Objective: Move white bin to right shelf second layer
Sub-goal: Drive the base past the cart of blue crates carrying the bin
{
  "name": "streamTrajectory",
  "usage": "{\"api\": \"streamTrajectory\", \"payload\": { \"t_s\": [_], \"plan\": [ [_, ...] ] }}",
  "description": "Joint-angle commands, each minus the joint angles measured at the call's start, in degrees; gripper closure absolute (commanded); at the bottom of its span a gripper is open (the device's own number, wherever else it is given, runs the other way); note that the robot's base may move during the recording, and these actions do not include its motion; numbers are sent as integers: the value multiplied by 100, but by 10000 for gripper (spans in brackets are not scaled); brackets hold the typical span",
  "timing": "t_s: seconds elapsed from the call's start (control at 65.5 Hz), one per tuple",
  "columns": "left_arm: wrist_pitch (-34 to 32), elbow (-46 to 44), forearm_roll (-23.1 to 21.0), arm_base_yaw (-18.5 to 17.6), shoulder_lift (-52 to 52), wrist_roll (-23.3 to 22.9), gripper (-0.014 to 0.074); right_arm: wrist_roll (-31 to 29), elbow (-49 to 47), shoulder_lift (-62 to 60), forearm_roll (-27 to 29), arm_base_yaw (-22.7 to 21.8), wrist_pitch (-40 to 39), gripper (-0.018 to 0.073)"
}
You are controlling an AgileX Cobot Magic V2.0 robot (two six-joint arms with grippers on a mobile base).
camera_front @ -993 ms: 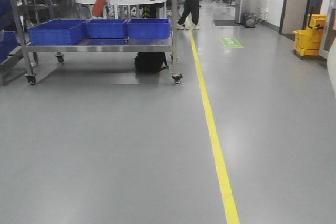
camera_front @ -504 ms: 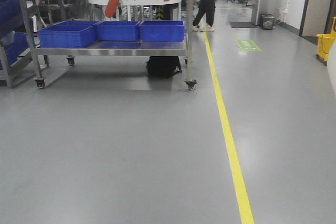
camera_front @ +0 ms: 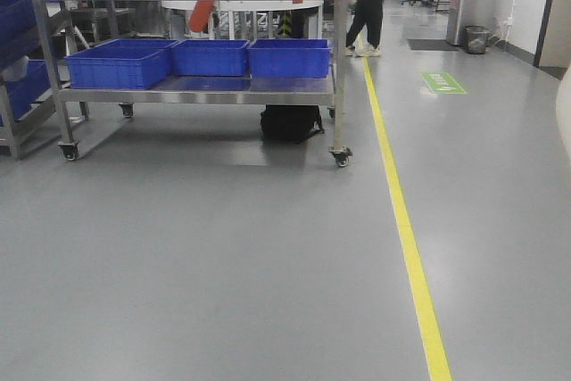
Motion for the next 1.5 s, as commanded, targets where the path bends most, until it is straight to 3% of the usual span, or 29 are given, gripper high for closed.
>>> {"api": "streamTrajectory", "payload": {
  "t_s": [0.0,1.482],
  "plan": [
    [-493,211,0,-9,-92,-17,512,-38,-165,19,13,-36,-509,512],
    [-493,211,0,-9,-92,-17,512,-38,-165,19,13,-36,-509,512]
  ]
}}
